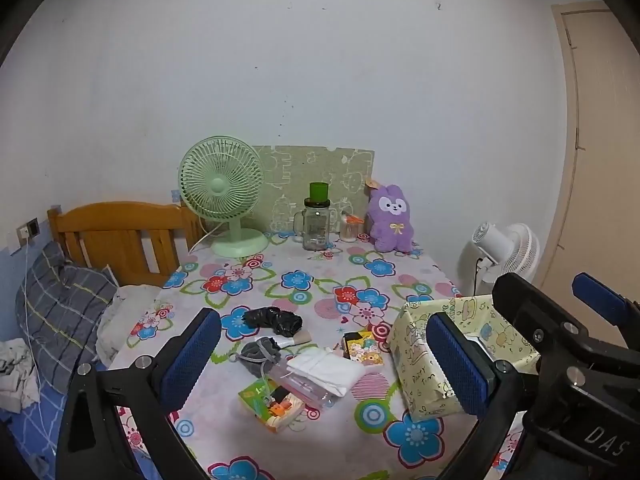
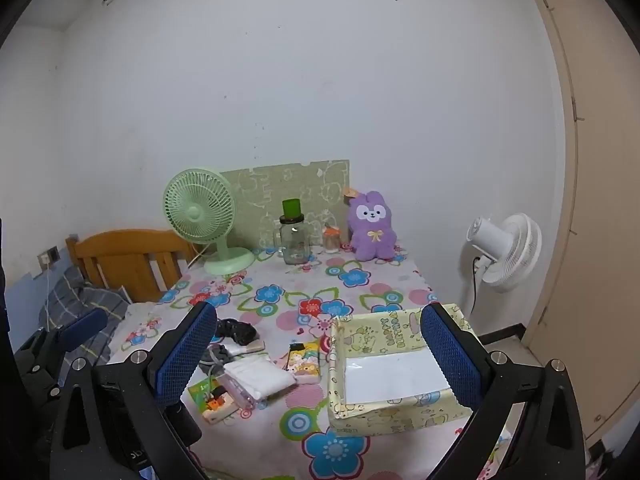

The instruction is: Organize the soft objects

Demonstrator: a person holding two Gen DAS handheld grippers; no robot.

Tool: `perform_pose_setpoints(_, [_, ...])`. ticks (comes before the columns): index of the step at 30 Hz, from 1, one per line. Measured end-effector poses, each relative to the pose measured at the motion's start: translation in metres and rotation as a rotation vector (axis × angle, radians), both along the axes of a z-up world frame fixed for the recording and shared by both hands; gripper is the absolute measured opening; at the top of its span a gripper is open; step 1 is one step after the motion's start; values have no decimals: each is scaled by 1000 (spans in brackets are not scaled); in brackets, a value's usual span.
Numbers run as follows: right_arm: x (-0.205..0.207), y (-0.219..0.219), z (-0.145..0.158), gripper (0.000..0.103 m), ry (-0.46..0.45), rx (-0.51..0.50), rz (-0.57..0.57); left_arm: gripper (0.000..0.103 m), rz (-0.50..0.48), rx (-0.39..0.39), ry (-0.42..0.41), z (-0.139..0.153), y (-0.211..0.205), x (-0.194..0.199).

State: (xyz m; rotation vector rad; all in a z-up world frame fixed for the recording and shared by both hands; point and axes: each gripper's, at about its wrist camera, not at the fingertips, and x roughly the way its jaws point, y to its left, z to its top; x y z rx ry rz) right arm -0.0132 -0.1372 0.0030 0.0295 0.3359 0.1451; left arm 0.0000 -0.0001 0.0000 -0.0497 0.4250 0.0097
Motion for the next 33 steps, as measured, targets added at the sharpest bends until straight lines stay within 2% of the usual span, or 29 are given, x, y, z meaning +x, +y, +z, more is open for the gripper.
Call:
perform_pose_setpoints(4, [-1, 8, -3, 103, 28, -12, -21, 103, -1, -4, 4, -1, 1, 1])
perform_pose_setpoints(6, [7, -3, -1, 103, 49, 18, -23, 103, -1, -5, 6, -1, 1, 2])
perform_pose_setpoints(33, [9, 2, -7, 103, 44, -4, -28, 102, -1, 0, 13, -5, 1, 8])
